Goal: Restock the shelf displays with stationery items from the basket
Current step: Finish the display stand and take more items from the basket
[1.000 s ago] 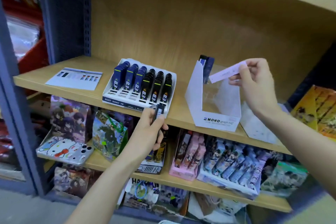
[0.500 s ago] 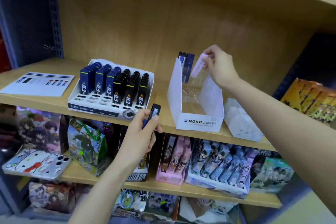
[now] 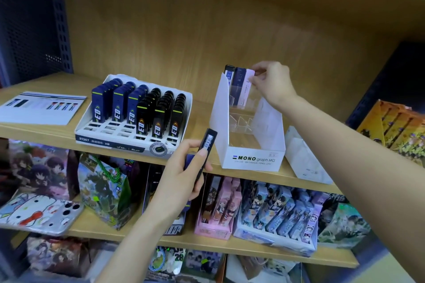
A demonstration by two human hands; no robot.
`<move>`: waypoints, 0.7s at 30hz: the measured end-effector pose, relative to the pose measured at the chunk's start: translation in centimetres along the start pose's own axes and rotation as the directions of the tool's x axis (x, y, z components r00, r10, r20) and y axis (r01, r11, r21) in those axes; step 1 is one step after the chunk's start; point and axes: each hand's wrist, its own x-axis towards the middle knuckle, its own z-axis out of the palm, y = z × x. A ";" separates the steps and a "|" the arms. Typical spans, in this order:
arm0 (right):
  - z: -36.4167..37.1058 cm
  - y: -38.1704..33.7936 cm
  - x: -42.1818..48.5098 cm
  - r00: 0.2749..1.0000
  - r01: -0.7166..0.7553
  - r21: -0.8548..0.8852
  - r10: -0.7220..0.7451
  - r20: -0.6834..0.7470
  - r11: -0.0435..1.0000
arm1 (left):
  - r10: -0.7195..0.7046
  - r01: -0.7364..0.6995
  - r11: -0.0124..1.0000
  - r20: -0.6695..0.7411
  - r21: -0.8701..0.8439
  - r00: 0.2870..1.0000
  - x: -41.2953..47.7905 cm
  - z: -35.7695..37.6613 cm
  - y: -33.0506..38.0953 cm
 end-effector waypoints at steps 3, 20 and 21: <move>0.3 0.0 0.1 0.995 -0.022 -0.109 0.032 0.091 0.994 | -0.003 0.003 1.000 0.008 0.005 1.000 -0.2 -0.3 0.0; -0.9 -8.2 -15.7 0.808 -0.128 0.268 -0.056 0.586 0.955 | 0.112 -0.102 0.932 -0.009 0.347 0.994 -2.3 -2.4 0.0; -0.9 -8.0 -15.9 0.805 -0.195 0.317 -0.033 0.593 0.928 | 0.109 -0.098 0.935 -0.013 0.341 0.994 -2.5 -2.5 0.1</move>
